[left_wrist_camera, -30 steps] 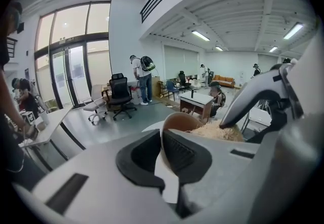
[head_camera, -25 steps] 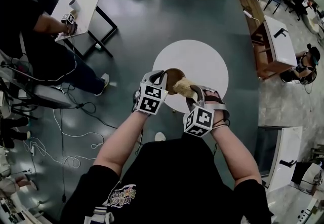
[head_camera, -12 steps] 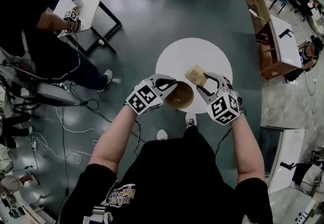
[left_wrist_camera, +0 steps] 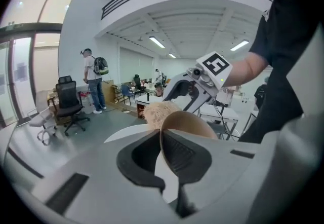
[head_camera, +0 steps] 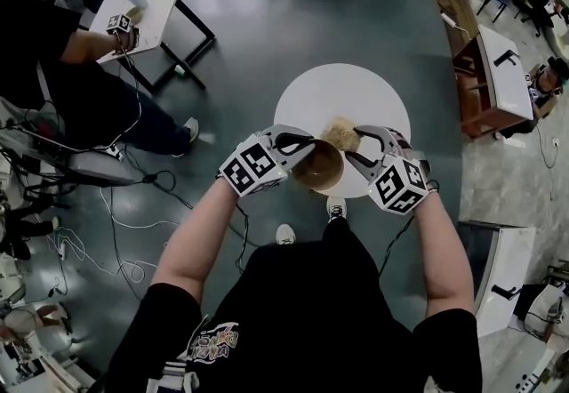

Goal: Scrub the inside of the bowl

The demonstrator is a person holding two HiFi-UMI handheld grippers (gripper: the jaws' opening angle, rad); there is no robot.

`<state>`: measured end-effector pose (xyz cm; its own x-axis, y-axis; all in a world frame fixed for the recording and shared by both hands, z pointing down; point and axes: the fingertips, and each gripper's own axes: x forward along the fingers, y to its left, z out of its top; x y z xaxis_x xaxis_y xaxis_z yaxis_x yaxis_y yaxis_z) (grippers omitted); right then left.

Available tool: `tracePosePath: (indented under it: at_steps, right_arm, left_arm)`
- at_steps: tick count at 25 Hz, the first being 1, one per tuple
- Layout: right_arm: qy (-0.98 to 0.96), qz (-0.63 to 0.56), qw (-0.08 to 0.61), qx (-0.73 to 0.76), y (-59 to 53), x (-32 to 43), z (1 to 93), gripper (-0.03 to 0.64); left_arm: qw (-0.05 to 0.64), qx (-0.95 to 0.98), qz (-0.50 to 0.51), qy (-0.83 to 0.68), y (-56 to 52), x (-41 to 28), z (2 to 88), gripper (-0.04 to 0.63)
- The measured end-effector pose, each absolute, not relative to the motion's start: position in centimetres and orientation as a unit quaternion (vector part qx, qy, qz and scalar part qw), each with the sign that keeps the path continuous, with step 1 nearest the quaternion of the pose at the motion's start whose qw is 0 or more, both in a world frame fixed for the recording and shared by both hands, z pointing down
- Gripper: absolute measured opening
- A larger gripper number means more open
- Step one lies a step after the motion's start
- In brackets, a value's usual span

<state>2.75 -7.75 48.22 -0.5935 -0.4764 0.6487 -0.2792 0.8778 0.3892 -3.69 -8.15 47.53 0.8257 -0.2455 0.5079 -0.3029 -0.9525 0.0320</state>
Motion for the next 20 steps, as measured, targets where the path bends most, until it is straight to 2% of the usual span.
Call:
tracePosePath:
  at_steps: [11,20]
  right_arm:
    - [-0.878,-0.060,0.389,0.273,-6.0,6.5,49.5,0.222]
    - [-0.887,-0.038,0.388,0.248,-2.3,2.8,51.7,0.222]
  left_arm:
    - [0.160,0.923,0.192,-0.292,-12.0,-5.9,47.7,0.020]
    - [0.201,0.897,0.155,-0.362,-13.9,-7.3,47.1,0.018]
